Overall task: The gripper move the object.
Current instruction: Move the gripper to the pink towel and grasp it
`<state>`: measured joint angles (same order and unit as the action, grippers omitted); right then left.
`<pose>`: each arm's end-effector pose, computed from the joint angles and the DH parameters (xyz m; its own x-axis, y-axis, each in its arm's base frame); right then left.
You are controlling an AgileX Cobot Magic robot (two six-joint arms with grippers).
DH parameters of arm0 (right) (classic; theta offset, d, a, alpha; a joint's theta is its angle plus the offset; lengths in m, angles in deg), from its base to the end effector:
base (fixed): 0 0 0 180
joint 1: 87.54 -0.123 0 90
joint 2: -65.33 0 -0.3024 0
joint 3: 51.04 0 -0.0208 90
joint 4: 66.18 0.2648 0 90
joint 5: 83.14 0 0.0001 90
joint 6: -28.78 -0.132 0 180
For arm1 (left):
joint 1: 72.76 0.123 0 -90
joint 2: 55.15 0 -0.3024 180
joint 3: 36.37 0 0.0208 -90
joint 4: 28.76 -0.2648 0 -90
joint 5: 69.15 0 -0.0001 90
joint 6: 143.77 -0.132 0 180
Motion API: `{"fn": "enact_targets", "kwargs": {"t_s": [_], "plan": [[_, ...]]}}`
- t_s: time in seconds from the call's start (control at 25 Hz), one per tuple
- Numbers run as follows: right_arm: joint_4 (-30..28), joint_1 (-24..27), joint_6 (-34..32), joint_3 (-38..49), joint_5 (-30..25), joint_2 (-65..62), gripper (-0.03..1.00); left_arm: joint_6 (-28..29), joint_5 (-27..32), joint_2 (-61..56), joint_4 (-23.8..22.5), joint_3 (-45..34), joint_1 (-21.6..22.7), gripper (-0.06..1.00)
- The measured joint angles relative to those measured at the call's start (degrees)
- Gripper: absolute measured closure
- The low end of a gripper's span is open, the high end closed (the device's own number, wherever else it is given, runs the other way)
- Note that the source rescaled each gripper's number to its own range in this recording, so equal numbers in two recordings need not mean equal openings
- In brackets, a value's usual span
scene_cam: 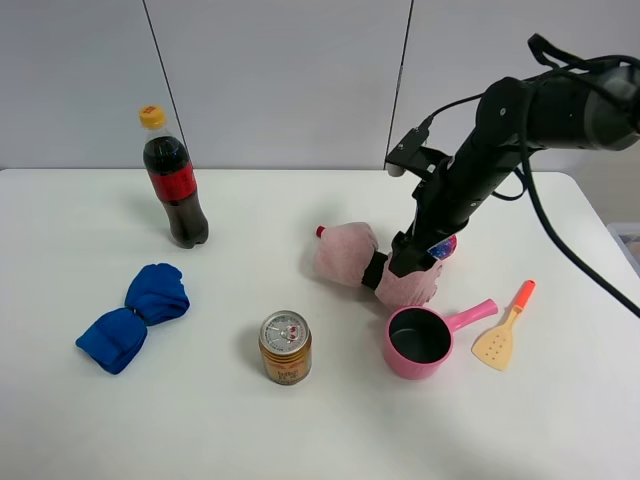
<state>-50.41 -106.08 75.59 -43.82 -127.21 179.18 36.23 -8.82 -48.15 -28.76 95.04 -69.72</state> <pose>0.3669 0.1494 0.1561 -0.5345 -0.7783 -0.3294 -0.8222 0.5691 -0.0108 0.0252 0.0013 0.2689 -0.4365 -0.0232 -0.8994 -0.0530 0.9986 0.0000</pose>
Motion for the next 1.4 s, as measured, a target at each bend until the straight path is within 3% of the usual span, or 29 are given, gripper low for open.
{"fn": "enact_targets", "kwargs": {"t_s": [0.28,0.48,0.76,1.12,1.4], "plan": [[0.5,-4.5,2.5,0.0,1.7,2.3,-0.03,0.0,0.0,0.0,0.0,0.0,0.0,-0.06],[-0.9,-10.4,1.7,0.0,7.5,4.7,-0.03,0.0,0.0,0.0,0.0,0.0,0.0,-0.06],[-4.1,-12.4,-4.1,-0.1,11.8,6.4,-0.03,0.0,0.0,0.0,0.0,0.0,0.0,-0.06],[-20.3,-12.4,-20.6,-0.1,11.5,6.9,-0.03,0.0,0.0,0.0,0.0,0.0,0.0,-0.06],[-22.1,-12.4,-23.1,-0.1,11.5,9.0,-0.03,0.0,0.0,0.0,0.0,0.0,0.0,-0.06]]}}
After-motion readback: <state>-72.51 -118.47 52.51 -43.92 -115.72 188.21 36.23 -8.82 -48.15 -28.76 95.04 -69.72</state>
